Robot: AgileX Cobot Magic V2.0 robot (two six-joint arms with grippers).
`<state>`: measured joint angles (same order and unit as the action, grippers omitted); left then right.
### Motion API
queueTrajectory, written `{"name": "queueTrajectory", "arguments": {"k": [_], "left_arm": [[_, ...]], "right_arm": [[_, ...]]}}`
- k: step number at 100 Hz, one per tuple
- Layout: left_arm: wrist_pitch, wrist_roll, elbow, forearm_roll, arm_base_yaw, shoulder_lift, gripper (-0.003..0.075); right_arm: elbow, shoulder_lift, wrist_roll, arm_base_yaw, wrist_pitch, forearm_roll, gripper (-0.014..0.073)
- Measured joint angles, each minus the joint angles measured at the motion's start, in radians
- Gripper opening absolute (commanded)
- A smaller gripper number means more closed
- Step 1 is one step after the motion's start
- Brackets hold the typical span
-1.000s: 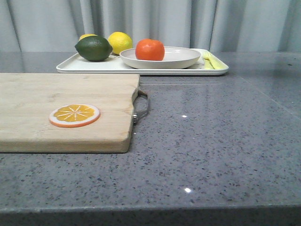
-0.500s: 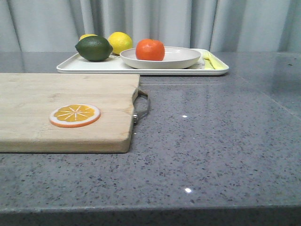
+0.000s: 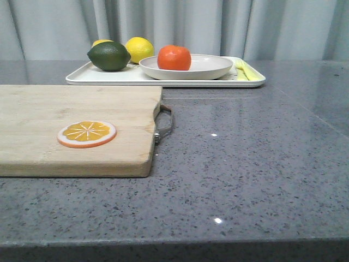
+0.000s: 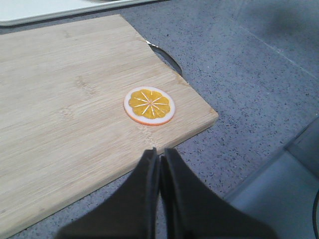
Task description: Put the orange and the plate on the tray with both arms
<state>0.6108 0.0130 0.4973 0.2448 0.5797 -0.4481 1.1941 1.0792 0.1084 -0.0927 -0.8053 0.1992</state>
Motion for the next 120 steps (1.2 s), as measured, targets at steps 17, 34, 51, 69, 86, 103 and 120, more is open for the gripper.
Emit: {"name": "queueTrajectory", "arguments": {"k": [17,34,51,69,86,103,120], "left_arm": [[0.000,0.000,0.000,0.000,0.000,0.000,-0.0019],[0.000,0.000,0.000,0.000,0.000,0.000,-0.0019],[0.000,0.000,0.000,0.000,0.000,0.000,-0.0019],[0.000,0.000,0.000,0.000,0.000,0.000,-0.0019],[0.000,0.002,0.000,0.000,0.000,0.000,-0.0019],[0.000,0.002,0.000,0.000,0.000,0.000,-0.0019],[0.000,0.002,0.000,0.000,0.000,0.000,-0.0019]], "right_arm": [[-0.174,-0.117,0.015,0.000,0.084,0.000,-0.0064],[-0.341,-0.250,0.025,0.000,0.169,0.000,-0.0064],[-0.490,-0.375,0.029,0.000,0.218,0.000,-0.0064],[-0.630,-0.512,0.029,0.000,0.257,0.000,-0.0064],[-0.739,-0.641,0.033,0.000,0.265,0.000,-0.0064],[-0.784,-0.747,0.033,0.000,0.265,0.000,-0.0064],[-0.788,-0.774,0.033,0.000,0.265,0.000,-0.0064]]}}
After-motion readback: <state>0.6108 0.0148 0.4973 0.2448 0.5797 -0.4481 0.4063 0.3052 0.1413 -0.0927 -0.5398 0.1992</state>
